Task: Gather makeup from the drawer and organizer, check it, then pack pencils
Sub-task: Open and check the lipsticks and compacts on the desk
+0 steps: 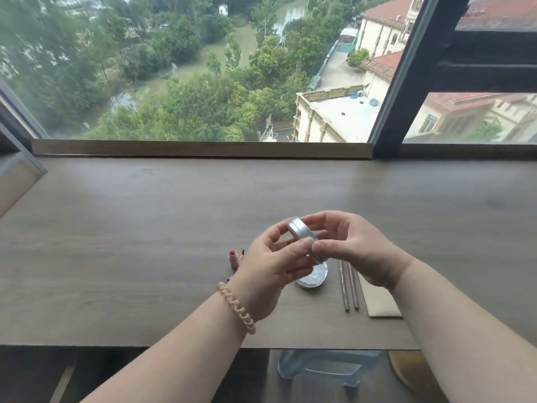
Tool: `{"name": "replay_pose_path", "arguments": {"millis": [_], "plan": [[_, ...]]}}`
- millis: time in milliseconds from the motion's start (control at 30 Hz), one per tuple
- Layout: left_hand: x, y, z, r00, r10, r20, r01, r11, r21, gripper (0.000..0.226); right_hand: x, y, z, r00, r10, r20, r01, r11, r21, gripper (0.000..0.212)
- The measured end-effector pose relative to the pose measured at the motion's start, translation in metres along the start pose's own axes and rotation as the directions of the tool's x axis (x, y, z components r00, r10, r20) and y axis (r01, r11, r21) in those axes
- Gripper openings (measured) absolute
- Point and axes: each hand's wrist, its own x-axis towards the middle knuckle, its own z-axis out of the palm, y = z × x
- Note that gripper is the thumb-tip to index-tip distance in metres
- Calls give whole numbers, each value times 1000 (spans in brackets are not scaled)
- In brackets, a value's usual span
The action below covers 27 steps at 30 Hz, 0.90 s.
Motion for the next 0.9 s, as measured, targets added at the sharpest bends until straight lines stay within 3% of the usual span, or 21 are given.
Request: {"name": "replay_pose_path", "arguments": {"millis": [100,267,467,533,667,733,833,900], "plan": [[-4,2,14,1000,7,17,-7,1000,-21,49,-14,-8,-7,1000,-8,5,8,999,-49,49],[-7,4,32,998,25,52,-25,1000,-5,42,-29,-27,-10,998,-61,7,60,953,-295,39],[-13,3,42,999,33,23,-34,999,20,37,-42,-43,-6,984,-155,88,170,664,-728,37],[-17,2,40,999,38,6,-38,999,7,34,-41,-43,-2,975,-173,138,213,561,-800,30],[-21,2,35,998,58,-21,-58,997,-41,33,-31,-33,6,955,-253,152,256,451,-855,28],[-22,4,29,998,65,-24,-66,996,-53,41,-26,-28,9,949,-284,138,266,481,-836,38],[-22,7,19,998,67,-3,-67,994,-84,54,-22,-25,11,926,-372,55,304,653,-694,44],[-21,6,11,997,72,23,-68,987,-145,48,-17,-20,13,909,-412,-68,313,780,-542,40]]}}
